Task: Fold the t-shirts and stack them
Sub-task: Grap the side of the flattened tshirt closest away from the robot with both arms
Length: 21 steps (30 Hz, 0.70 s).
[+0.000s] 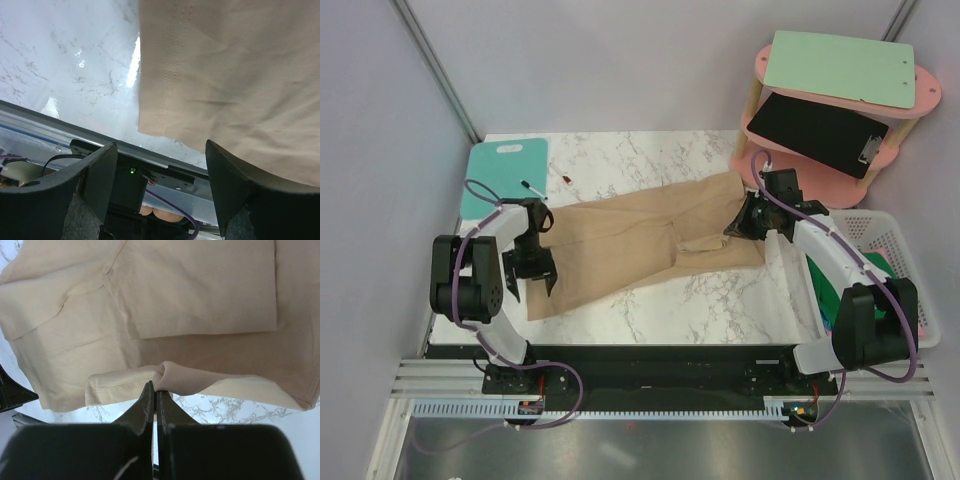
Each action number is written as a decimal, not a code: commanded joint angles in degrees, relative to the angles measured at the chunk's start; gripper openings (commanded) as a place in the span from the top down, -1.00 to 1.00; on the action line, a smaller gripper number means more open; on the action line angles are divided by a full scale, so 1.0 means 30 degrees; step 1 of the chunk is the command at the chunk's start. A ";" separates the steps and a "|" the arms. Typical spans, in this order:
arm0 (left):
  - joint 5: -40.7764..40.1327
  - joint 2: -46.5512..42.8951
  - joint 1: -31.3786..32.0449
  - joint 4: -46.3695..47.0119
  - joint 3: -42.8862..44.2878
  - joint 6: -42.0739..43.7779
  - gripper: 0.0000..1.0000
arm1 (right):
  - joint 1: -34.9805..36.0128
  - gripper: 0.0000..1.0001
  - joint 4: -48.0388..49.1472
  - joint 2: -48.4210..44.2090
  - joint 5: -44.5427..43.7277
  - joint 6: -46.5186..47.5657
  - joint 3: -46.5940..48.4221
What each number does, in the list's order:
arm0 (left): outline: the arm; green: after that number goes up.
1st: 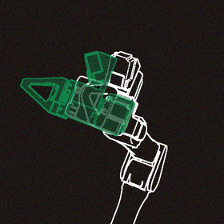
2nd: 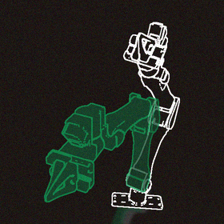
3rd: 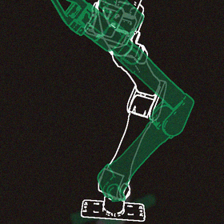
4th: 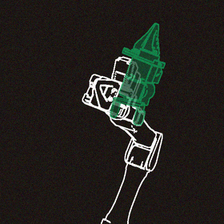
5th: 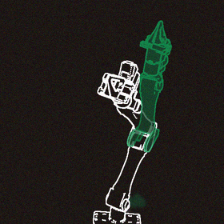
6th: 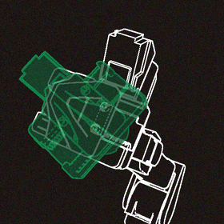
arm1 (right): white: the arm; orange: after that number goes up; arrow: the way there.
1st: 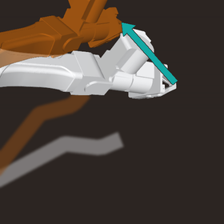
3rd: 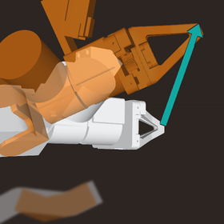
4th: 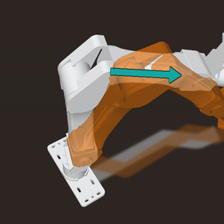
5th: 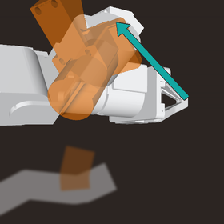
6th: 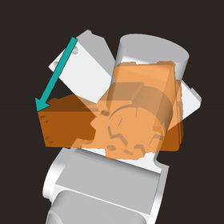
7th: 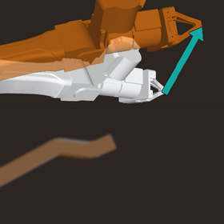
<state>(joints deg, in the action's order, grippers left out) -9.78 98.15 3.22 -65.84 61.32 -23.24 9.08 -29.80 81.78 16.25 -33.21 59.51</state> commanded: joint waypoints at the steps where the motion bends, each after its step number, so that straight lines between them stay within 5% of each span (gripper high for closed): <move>1: 0.0858 0.0563 0.0009 0.0355 -0.0107 0.1039 -0.56 | -0.0156 0.98 0.0823 0.0250 0.0208 -0.0004 0.0204; 15: 0.1824 0.2410 0.0447 0.0942 -0.0664 0.1420 -0.33 | -0.0888 0.97 0.1174 0.0514 0.0823 -0.0180 -0.0030; 20: 0.1766 0.2616 0.0712 0.1030 -0.0870 0.1391 0.27 | -0.1093 0.96 0.1379 0.0631 0.1086 -0.0267 -0.0235; 21: 0.1650 0.2674 0.0770 0.1001 -0.0870 0.1333 0.51 | -0.1094 0.97 0.1379 0.0631 0.1116 -0.0238 -0.0323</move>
<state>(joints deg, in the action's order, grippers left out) -3.79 104.95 4.99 -63.75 59.48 -20.40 6.37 -28.77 83.40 18.46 -33.43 59.22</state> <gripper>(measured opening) 0.387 0.016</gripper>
